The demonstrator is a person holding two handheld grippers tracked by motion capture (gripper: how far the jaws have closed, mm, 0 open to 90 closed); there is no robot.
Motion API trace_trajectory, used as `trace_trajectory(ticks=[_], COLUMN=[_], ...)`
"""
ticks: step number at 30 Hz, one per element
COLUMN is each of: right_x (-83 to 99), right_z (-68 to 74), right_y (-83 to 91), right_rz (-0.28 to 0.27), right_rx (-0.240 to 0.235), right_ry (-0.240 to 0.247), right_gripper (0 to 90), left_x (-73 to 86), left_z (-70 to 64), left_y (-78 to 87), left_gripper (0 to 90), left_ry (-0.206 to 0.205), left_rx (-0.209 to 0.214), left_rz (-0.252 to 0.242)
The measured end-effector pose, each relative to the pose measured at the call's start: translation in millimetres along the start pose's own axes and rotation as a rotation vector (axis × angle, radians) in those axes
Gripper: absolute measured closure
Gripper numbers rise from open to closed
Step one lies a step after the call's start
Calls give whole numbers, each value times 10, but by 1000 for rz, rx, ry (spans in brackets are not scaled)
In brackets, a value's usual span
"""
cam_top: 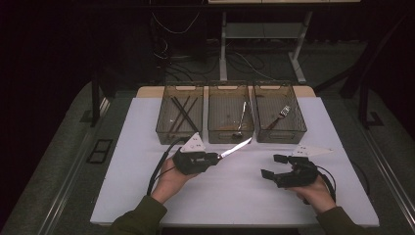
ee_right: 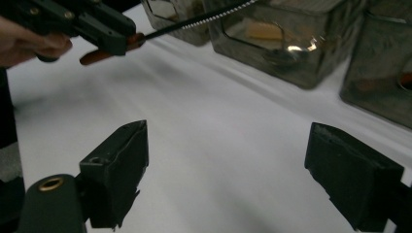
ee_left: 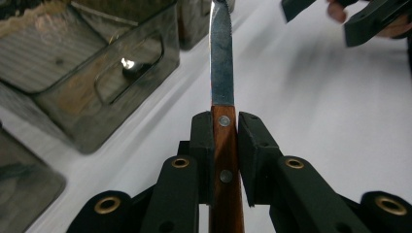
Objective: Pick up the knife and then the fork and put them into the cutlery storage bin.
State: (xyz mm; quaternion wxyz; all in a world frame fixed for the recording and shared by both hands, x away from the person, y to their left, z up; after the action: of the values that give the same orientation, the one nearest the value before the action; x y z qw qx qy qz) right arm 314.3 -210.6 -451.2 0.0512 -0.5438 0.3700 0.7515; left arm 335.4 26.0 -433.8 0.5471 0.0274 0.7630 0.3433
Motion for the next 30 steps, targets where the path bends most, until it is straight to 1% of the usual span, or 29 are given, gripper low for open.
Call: trace_trajectory(ticks=[2,3,4,6,9,13,14,16,18,20,22,24,26,27,30], right_x=[-70,-98,-125,-176,-245,-329,-346,-375,-396,-416,-437,-458,-491,-506,-545], right_z=[44,63,88,133,186,221,227,236,236,242,255,271,287,295,303], right_y=[-43,-64,-82,-117,-171,-226,-235,-256,-279,-304,-330,-363,-385,-395,-417], right_rz=[-13,-17,-20,-37,-53,-72,-75,-85,-93,-102,-109,-115,-133,-138,-145], right_rx=[-18,-21,-29,-53,-76,-100,-104,-123,-137,-156,-171,-183,-199,-205,-210], right_ry=[-15,-9,-17,-20,-36,-43,-48,-65,-72,-91,-103,-103,-115,-113,-121], right_gripper=[167,168,171,216,235,283,307,334,362,388,417,454,502,519,611], left_x=[-26,-42,-54,-85,-125,-160,-169,-179,-183,-189,-198,-201,-197,-194,-190], left_z=[-40,-53,-69,-100,-159,-238,-252,-271,-287,-296,-303,-310,-317,-320,-310], left_y=[-1,-2,-3,-6,-16,-27,-32,-37,-41,-50,-60,-74,-92,-99,-116], left_gripper=[768,768,768,768,768,768,768,768,768,768,768,767,767,767,769], left_ry=[-2,-5,-8,-11,-14,-32,-33,-40,-39,-46,-44,-45,-50,-49,-45], left_rx=[2,2,-2,-2,6,10,14,12,16,10,5,6,2,1,-6], left_rz=[-7,-14,-17,-29,-41,-50,-59,-60,-59,-66,-71,-70,-66,-65,-67])
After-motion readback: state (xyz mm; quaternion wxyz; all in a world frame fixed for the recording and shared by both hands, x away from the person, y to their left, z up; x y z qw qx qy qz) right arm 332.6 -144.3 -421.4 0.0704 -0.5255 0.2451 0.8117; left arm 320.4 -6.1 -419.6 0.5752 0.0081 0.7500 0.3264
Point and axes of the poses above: each handheld gripper's, and its own axes: y roughly backward along the jaws, x roughly out of its underside, z roughly to its left, the point moved 7 cm from there along -y, roughly forward along the jaws, and after that the axes turned 9 degrees about y, right-handed, at the moved point
